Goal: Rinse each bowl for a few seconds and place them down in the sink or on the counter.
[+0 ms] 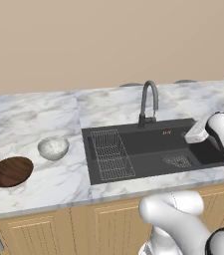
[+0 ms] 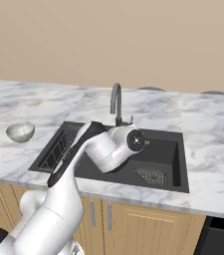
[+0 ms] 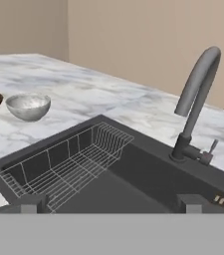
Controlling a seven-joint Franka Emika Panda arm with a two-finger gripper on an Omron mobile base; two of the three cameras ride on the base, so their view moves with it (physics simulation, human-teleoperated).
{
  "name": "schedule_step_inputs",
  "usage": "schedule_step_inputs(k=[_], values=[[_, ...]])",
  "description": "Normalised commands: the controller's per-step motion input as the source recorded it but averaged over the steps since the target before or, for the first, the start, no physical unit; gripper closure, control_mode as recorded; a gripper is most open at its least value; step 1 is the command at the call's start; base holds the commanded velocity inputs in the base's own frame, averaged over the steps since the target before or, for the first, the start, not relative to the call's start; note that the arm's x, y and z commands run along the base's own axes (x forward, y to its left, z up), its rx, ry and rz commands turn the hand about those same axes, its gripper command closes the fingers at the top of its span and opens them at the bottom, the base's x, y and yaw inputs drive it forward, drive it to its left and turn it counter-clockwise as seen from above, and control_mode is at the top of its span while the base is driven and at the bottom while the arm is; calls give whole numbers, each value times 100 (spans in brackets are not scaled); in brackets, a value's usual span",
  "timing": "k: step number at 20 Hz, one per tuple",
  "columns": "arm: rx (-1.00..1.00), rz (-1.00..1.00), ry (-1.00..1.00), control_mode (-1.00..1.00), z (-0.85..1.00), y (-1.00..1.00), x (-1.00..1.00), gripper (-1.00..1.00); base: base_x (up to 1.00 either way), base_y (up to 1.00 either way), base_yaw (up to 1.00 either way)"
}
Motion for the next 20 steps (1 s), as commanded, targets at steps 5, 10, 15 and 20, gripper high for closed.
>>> schedule_step_inputs(k=[5,10,15,20], values=[[12,9,0,-100,-9,-9,46,-100,0,0,0],[13,10,2,-100,-10,-11,28,-100,0,0,0],[8,6,0,-100,-16,-3,33,-100,0,0,0],[6,-2,-3,-100,-14,0,33,-100,0,0,0]])
